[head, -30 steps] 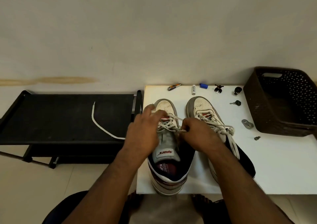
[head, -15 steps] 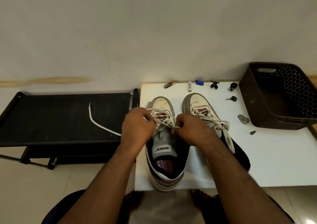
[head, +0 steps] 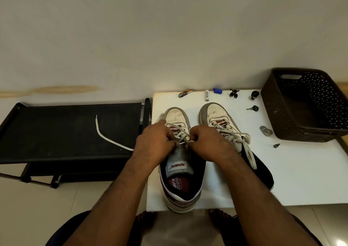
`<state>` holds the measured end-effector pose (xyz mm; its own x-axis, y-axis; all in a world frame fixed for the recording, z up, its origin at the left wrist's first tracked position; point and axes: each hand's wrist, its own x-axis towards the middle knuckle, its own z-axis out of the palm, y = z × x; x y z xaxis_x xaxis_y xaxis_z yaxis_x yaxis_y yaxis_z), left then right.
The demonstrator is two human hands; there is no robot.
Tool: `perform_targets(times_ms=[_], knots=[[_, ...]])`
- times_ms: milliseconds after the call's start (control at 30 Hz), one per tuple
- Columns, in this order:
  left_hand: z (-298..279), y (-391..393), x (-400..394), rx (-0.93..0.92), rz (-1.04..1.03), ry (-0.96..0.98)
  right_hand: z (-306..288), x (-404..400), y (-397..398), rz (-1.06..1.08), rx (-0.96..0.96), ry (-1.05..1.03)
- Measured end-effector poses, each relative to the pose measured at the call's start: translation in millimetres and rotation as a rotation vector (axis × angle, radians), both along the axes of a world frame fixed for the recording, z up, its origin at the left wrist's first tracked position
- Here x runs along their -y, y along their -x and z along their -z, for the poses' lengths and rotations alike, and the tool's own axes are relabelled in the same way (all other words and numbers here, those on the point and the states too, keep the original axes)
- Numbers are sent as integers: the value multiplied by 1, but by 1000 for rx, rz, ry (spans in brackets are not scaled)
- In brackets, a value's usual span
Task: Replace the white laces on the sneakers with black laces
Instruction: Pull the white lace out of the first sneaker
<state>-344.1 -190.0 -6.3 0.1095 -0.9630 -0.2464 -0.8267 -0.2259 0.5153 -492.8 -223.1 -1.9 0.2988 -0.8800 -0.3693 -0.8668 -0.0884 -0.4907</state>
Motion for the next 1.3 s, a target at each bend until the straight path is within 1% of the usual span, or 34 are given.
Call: perform_targets(times_ms=[33,100,167,200,267,300,333,367,400,467,500,567,667,800,833,867,900,967,1033,1067,1100,1133,1167,1200,1233,1300], knots=[[-2,-1,-1,-73,-10,15,1,0,0,4,3,-1],[-4,-5,-2,-310,-71,60,2,1,1,24,20,-13],[-6,-13,-1,-565,-250,138,2,2,2,52,39,-24],[-8,-16,-1,-660,-372,180,2,2,3,63,47,-19],[-10,-20,1,-748,-595,223,3,1,4,78,64,12],[-10,-20,1,-733,-637,255,3,1,4,82,71,25],[-7,-19,1,-664,-614,303,3,1,5,78,73,30],[-5,-17,1,-550,-524,351,3,1,4,68,68,30],[-3,-14,1,-405,-378,365,3,1,4,56,60,31],[2,-2,0,-117,-112,228,3,1,3,47,47,44],[4,4,0,-22,-37,127,3,0,3,51,47,49],[6,10,-1,58,-23,-22,4,-1,3,55,60,50],[7,12,-1,105,-41,-42,5,-1,3,39,62,61],[3,11,-1,72,-26,-50,4,-3,0,-12,65,82],[5,9,-1,30,-27,-36,3,-4,0,-41,68,82],[6,9,-1,-54,-48,-7,1,-4,1,-72,71,79],[6,7,0,-190,-113,33,-1,-3,3,-98,68,71],[-1,-1,3,-498,-382,160,-3,-3,6,-129,61,40],[-8,-20,9,-718,-806,360,-2,-3,7,-124,71,7],[-10,-32,11,-793,-1009,468,-2,-2,7,-109,82,-3],[-11,-43,10,-842,-1160,541,-1,-2,7,-96,91,-8],[-11,-50,9,-873,-1246,569,-1,-2,7,-85,96,-10],[-8,-53,9,-878,-1256,570,0,-2,6,-75,96,-10],[-5,-52,8,-841,-1195,573,0,-2,6,-64,93,-13],[-2,-49,7,-747,-1072,587,0,-2,6,-54,90,-14],[-1,-34,7,-517,-689,578,1,-2,5,-42,80,-10]])
